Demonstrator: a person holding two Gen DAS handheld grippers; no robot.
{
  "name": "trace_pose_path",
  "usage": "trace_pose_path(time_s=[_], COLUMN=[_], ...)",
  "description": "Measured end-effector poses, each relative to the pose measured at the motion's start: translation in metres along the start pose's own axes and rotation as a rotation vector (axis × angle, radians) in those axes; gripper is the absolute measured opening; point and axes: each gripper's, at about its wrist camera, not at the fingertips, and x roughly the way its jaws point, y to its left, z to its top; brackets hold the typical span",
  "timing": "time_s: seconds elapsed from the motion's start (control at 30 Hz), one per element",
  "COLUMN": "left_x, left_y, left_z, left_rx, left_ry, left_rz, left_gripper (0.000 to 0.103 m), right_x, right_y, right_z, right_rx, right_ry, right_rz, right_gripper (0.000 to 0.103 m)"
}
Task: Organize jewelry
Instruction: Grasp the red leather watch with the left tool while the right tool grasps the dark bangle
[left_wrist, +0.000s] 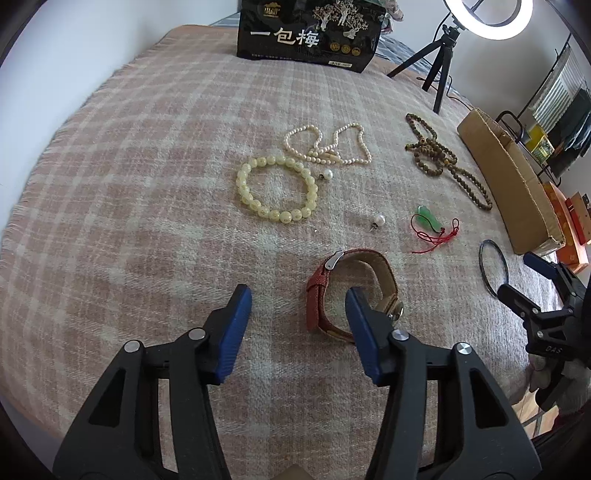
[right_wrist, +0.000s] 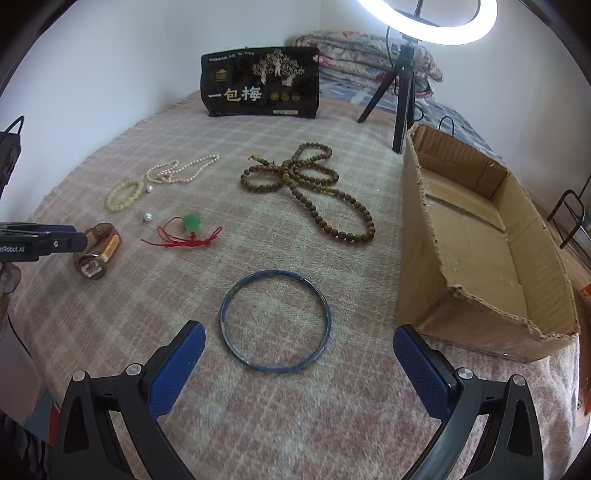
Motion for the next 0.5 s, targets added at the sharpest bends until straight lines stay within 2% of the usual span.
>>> trace_pose_path(time_s=[0.37,0.5], left_x=[0.008,0.011], left_y=[-0.001,-0.001], left_z=[0.005,0.006], left_rx=[0.005,0.007], left_ry=[0.0,0.001], left_rz=[0.0,0.001], left_gripper=[0.049,0.042], right_x=[0.021,0.021], right_y=[0.005,0.007], right_z=[0.004,0.004], right_rx=[-0.005,-0.01], right_ry=[0.077,0.085], right_rz=[0.005,0.01], right_gripper=[0.103,0.1])
